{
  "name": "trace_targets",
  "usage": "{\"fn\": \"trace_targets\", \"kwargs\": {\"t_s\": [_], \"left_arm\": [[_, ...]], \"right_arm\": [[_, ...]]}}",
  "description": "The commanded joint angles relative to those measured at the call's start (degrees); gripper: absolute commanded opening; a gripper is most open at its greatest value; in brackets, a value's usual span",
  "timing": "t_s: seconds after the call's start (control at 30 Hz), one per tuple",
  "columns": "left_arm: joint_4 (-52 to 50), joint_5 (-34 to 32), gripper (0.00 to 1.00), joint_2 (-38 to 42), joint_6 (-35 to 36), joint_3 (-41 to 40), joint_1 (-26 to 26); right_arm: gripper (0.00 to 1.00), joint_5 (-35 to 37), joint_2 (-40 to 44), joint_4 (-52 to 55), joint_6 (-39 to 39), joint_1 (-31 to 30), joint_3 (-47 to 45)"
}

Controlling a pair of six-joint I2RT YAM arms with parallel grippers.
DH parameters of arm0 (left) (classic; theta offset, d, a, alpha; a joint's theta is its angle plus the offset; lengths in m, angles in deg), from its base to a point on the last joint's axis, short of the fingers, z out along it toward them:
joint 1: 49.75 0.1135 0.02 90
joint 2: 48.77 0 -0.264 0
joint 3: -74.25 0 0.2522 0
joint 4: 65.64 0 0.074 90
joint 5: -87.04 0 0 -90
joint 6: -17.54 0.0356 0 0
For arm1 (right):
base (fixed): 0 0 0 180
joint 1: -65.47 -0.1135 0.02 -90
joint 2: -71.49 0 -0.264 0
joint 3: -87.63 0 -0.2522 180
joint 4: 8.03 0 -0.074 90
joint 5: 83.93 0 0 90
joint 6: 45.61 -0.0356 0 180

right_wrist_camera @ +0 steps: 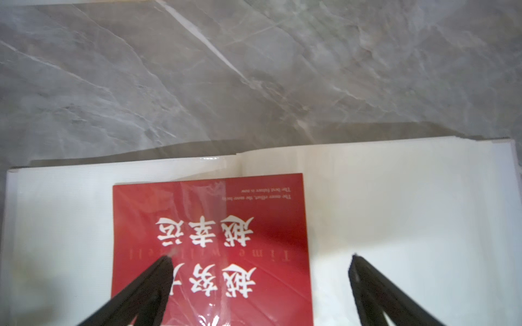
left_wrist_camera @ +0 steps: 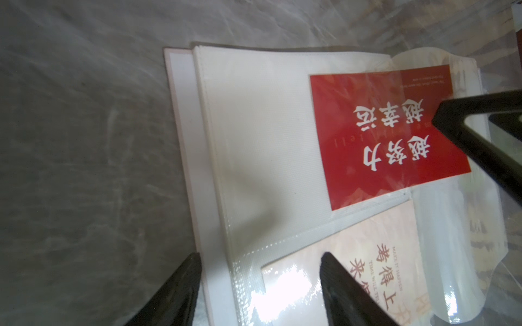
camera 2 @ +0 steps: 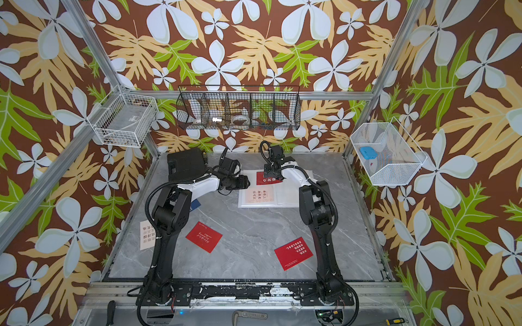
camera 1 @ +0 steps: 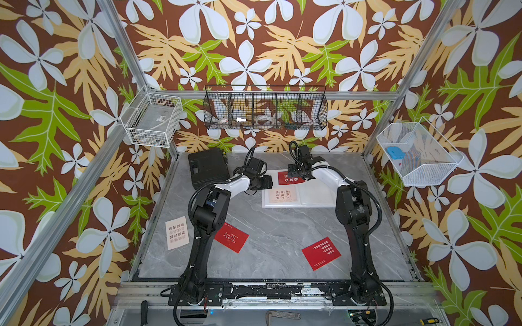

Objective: Place the photos into the photo albums
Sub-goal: Insert the photo into the photo album.

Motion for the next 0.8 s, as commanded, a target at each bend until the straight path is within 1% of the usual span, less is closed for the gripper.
{"fn": "trace_targets", "kwargs": {"t_s": [0.0,0.17,0.53,0.77], "left_arm": [[-0.19,-0.33,0.69,-0.28,0.65,0.60,0.10],[-0.63,-0.50,0.69,-0.28,1.05,0.60,0.10],[-0.81,-0.61,0.69,-0.19,1.32,0.41,0.10],[-0.69,-0.51,0.69,-0.32,1.23,0.32,0.10]], "right_arm": [[0.99,1.35,-1.08,1.47,-1.41,-0.16,0.74],[0.99,2.24,-2.15,1.39,-2.70,-0.37,0.74],[0.99,1.57,-3.38,1.17,-1.91,-2.12,2.64],[0.99,-2.10,-6.00,2.05,-1.33,-3.00,6.06]]}}
